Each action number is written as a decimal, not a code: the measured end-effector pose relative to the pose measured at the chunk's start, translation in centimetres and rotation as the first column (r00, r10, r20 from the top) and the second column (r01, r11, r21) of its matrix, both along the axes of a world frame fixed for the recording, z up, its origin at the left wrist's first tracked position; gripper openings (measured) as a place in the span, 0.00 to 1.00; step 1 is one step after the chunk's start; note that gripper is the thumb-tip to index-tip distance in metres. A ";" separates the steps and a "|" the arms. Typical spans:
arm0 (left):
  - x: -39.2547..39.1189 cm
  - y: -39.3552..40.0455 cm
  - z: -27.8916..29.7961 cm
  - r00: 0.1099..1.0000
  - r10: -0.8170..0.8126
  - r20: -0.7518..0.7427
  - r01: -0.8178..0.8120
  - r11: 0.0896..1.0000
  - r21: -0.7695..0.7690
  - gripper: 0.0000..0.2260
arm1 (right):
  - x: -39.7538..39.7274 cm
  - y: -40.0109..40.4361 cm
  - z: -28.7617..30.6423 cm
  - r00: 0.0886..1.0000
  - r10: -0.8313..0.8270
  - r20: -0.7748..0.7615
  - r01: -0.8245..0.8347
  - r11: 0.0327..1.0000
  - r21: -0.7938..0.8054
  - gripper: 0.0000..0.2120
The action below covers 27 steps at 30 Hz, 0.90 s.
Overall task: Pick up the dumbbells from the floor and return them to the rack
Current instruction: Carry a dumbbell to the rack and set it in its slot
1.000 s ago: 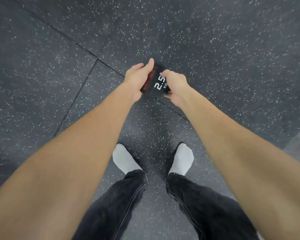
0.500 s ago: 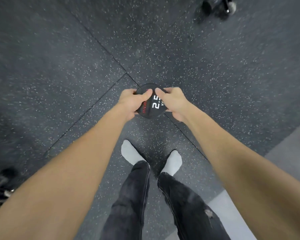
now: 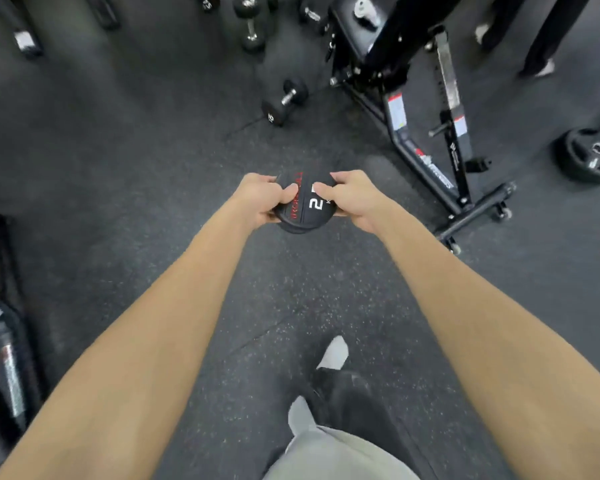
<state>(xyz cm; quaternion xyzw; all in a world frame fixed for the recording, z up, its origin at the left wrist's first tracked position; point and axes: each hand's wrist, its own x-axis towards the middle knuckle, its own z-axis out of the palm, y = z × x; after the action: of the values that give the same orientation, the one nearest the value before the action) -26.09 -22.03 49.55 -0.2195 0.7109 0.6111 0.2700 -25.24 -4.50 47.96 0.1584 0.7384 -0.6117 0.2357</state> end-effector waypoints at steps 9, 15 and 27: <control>-17.5 -8.9 16.5 0.961 0.074 -0.268 -0.071 0.997 0.021 0.08 | -20.3 -7.8 15.4 0.953 0.069 -0.294 -0.078 0.997 -0.017 0.22; -29.2 -14.1 22.0 0.919 0.147 -0.366 -0.140 0.989 0.046 0.04 | -32.8 -13.3 21.1 0.916 0.097 -0.389 -0.127 0.991 -0.051 0.17; -55.8 -27.2 25.8 0.924 0.088 -0.372 -0.110 0.993 -0.037 0.03 | -58.2 -26.0 24.4 0.893 0.106 -0.438 -0.116 0.993 0.005 0.15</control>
<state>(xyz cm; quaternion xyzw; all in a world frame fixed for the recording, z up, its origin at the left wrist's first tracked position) -81.85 -49.22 75.35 -0.1438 0.7541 0.6339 0.0939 -83.45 -30.49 72.33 -0.0279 0.7739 -0.6248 0.1001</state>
